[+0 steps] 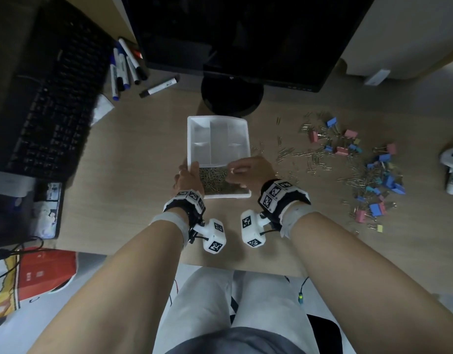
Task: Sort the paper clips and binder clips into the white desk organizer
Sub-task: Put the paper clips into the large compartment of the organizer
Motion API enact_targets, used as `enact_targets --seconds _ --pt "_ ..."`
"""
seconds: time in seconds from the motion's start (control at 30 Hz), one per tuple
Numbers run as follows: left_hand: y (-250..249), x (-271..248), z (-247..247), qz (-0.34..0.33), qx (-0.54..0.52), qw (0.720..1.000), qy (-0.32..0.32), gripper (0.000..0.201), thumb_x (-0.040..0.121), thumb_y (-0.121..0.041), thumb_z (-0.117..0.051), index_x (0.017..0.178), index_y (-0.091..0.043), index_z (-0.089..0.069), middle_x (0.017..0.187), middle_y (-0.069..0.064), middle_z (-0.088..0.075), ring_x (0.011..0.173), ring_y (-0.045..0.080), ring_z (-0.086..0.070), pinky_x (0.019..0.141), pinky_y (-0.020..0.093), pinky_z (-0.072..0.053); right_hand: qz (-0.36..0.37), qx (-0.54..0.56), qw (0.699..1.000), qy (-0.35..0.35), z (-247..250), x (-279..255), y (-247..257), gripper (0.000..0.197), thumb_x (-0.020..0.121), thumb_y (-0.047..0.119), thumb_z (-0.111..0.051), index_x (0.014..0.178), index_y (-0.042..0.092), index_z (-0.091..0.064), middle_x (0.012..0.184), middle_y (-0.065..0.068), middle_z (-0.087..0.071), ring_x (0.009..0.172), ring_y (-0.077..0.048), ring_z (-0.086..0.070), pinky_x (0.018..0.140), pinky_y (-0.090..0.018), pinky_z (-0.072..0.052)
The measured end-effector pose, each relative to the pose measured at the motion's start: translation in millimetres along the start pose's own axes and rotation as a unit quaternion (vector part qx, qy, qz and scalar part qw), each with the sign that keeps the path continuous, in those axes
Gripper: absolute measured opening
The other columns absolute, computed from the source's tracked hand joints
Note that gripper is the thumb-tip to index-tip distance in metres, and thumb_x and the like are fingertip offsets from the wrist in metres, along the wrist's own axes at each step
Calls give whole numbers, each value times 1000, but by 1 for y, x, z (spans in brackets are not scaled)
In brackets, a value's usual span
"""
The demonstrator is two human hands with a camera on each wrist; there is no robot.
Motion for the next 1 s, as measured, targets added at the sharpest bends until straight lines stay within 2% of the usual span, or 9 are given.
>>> enact_targets --seconds 0.1,0.17,0.3,0.4,0.5,0.6,0.77,0.87,1.0 --pt "3 4 5 13 1 1000 -11 56 101 -50 -26 137 -10 -40 130 21 -51 124 38 -50 105 49 -39 40 -66 987 -140 18 12 -3 11 84 24 -72 92 21 -78 83 5 -76 74 -8 -69 70 -28 -58" --pt "4 7 6 3 29 1000 -5 51 103 -43 -28 140 -10 -40 135 21 -48 125 39 -48 106 49 -39 31 -176 965 -191 40 28 -12 23 85 24 -62 105 28 -73 104 6 -74 94 -16 -67 85 -32 -54" --pt "7 10 9 -2 8 999 -46 59 98 -58 -25 127 -12 -47 124 20 -56 114 40 -54 99 51 -43 7 -376 920 -113 42 65 -35 50 97 22 -48 147 18 -41 161 -10 -27 149 -34 -20 121 -42 -20" --pt "7 8 9 -16 9 998 -53 58 97 -59 -23 121 -12 -48 118 19 -58 110 40 -56 96 52 -45 39 -386 919 -67 24 77 -39 63 101 23 -42 158 20 -16 167 -2 0 153 -28 7 124 -45 -8" --pt "7 9 11 -4 17 998 -58 58 98 -58 -23 121 -10 -48 116 18 -58 109 38 -57 95 50 -46 72 -413 907 -34 18 73 -47 64 98 16 -45 157 14 -19 167 -2 -5 153 -25 4 122 -46 -18" --pt "5 9 8 7 8 998 -57 57 99 -57 -25 121 -9 -47 113 18 -58 108 38 -58 93 52 -47 128 -365 921 -40 28 50 -57 52 94 4 -46 145 12 -45 162 -2 -24 151 -21 -18 114 -43 -36" --pt "-14 7 -3 -16 85 996 -26 49 104 -39 -22 143 -12 -34 141 19 -43 128 39 -45 104 51 -38 96 -409 907 21 59 14 -63 45 94 17 -51 136 32 -57 160 11 -30 141 -17 -41 110 -37 -40" --pt "-16 7 -4 -1 110 994 -28 49 103 -42 -21 145 -19 -30 141 17 -42 125 37 -47 100 51 -40 76 -360 929 -38 79 15 -44 33 92 23 -58 123 31 -68 138 4 -60 120 -23 -61 100 -38 -49" --pt "-18 7 -3 30 98 993 -51 48 102 -49 -22 138 -20 -34 133 16 -49 120 38 -53 95 51 -43 94 -336 929 -123 97 68 -17 50 88 18 -58 137 13 -55 146 -10 -49 136 -31 -41 110 -45 -40"
Point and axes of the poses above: each hand's wrist, its own x-axis towards the middle knuckle, its own z-axis out of the back of the hand, y = z × x, the point moved 3 cm from there along x, towards the middle knuckle
